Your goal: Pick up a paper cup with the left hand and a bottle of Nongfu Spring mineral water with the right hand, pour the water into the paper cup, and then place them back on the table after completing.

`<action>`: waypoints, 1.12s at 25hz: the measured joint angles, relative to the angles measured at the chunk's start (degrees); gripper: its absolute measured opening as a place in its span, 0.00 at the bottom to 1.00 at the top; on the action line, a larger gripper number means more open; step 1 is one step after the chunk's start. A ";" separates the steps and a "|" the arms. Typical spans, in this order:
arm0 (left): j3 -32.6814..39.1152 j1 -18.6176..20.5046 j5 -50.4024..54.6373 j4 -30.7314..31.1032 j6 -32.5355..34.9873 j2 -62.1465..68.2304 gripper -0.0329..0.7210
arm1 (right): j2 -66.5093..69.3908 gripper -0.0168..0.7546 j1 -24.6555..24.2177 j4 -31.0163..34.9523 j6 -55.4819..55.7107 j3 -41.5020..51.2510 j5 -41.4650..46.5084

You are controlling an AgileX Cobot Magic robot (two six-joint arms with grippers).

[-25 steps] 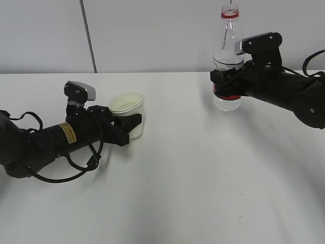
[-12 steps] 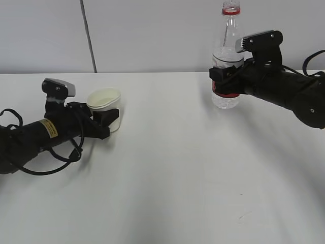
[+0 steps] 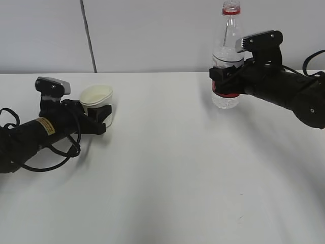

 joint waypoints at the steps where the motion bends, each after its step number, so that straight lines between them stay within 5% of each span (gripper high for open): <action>1: 0.00 0.00 0.00 -0.68 0.14 0.05 0.56 | 0.00 0.60 0.00 0.00 0.00 0.00 0.00; 28: -0.06 0.00 -1.40 -2.90 1.46 2.08 0.56 | 0.00 0.60 0.00 0.00 0.09 0.00 0.00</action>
